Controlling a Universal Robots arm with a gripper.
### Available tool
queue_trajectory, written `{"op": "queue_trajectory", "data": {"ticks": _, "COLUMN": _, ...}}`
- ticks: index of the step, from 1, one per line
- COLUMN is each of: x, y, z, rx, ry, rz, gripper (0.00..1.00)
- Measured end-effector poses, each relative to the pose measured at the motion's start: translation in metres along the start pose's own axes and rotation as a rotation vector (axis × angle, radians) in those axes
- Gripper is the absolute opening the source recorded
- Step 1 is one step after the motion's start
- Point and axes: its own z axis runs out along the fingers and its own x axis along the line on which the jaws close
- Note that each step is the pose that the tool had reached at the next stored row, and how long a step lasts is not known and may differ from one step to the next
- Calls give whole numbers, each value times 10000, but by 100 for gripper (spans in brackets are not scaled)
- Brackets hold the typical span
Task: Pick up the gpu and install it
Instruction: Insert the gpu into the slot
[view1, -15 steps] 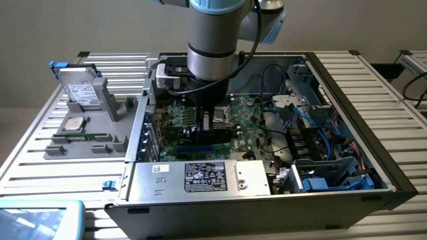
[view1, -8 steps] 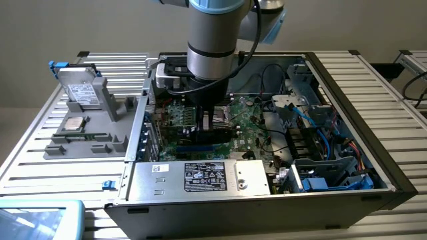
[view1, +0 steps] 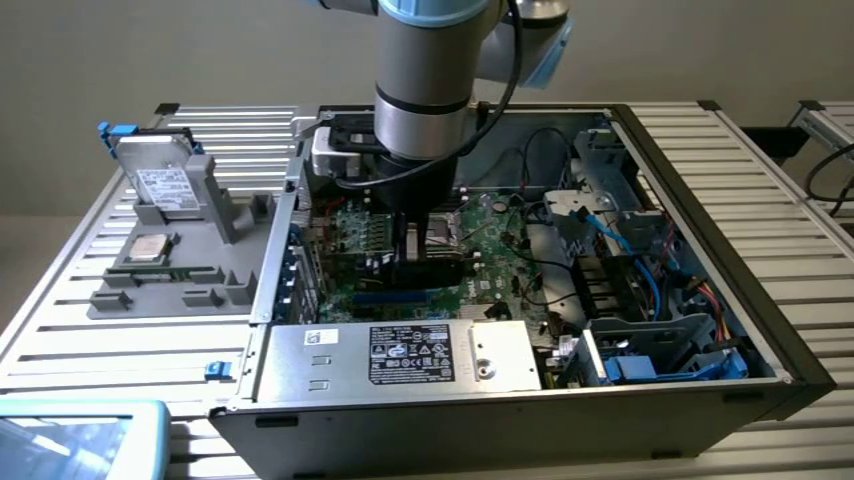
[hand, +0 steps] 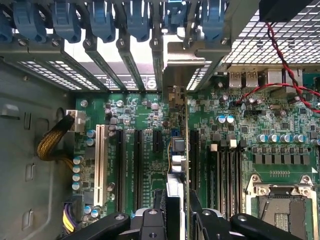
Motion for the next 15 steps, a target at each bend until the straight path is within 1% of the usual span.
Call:
{"op": "queue_trajectory", "data": {"ticks": 2, "x": -3, "y": -1, "z": 0, "rx": 1, "ry": 11, "rz": -2, "gripper": 28}}
{"op": "queue_trajectory", "data": {"ticks": 3, "x": -5, "y": 1, "z": 0, "rx": 1, "ry": 54, "rz": 4, "gripper": 28}}
{"op": "queue_trajectory", "data": {"ticks": 4, "x": -6, "y": 1, "z": 0, "rx": 2, "ry": 112, "rz": 10, "gripper": 28}}
{"op": "queue_trajectory", "data": {"ticks": 5, "x": -6, "y": 1, "z": 1, "rx": 3, "ry": 148, "rz": 11, "gripper": 28}}
{"op": "queue_trajectory", "data": {"ticks": 8, "x": -6, "y": 3, "z": 0, "rx": 2, "ry": 157, "rz": 10, "gripper": 28}}
{"op": "queue_trajectory", "data": {"ticks": 15, "x": -7, "y": 13, "z": 12, "rx": 2, "ry": 155, "rz": 13, "gripper": 28}}
